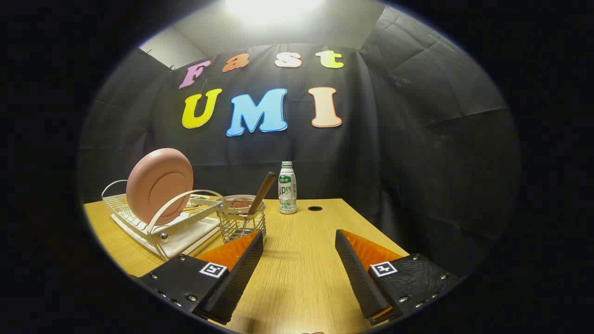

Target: Take the plate from the dish rack, then take the spoon from the basket and place it into the plate.

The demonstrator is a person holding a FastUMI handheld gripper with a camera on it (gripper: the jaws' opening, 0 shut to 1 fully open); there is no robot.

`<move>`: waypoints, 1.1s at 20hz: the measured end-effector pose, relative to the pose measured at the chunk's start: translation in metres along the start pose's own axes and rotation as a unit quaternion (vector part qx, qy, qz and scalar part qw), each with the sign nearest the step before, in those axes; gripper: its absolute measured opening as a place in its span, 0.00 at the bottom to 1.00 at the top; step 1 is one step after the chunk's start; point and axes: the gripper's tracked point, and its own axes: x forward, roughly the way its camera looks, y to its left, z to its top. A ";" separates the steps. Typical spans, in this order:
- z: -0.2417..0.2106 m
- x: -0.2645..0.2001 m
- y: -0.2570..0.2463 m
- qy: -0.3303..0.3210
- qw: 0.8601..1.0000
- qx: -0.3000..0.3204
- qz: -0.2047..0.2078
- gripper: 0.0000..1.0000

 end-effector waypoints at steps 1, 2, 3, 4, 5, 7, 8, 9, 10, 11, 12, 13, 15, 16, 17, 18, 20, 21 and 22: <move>-0.001 0.003 0.000 0.003 1.000 0.001 0.000 0.97; 0.000 0.011 0.000 0.001 1.000 0.001 -0.001 0.97; 0.003 0.021 0.000 0.000 1.000 0.001 -0.001 0.97; 0.004 0.030 -0.001 -0.004 1.000 0.002 -0.002 0.97; 0.006 0.040 -0.003 -0.009 1.000 0.005 -0.005 0.97; 0.014 0.057 -0.013 -0.018 0.999 0.008 -0.027 0.97; 0.020 0.064 -0.022 -0.027 0.999 0.015 -0.041 0.97; 0.029 0.069 -0.029 -0.038 0.998 0.023 -0.052 0.97; 0.036 0.074 -0.037 -0.045 0.996 0.028 -0.066 0.97; 0.040 0.077 -0.046 -0.048 0.995 0.029 -0.079 0.97; 0.047 0.076 -0.055 -0.048 0.995 0.028 -0.088 0.97; 0.053 0.071 -0.064 -0.049 0.994 0.024 -0.096 0.97; 0.067 0.054 -0.079 -0.050 0.993 0.011 -0.106 0.97; 0.073 0.045 -0.086 -0.048 0.993 0.005 -0.110 0.97; 0.079 0.032 -0.091 -0.044 0.993 0.002 -0.114 0.97; 0.084 0.020 -0.095 -0.040 0.992 0.003 -0.117 0.97; 0.097 -0.006 -0.097 -0.033 0.992 0.006 -0.123 0.97; 0.104 -0.019 -0.095 -0.032 0.992 0.007 -0.124 0.97; 0.110 -0.032 -0.090 -0.030 0.992 0.007 -0.123 0.97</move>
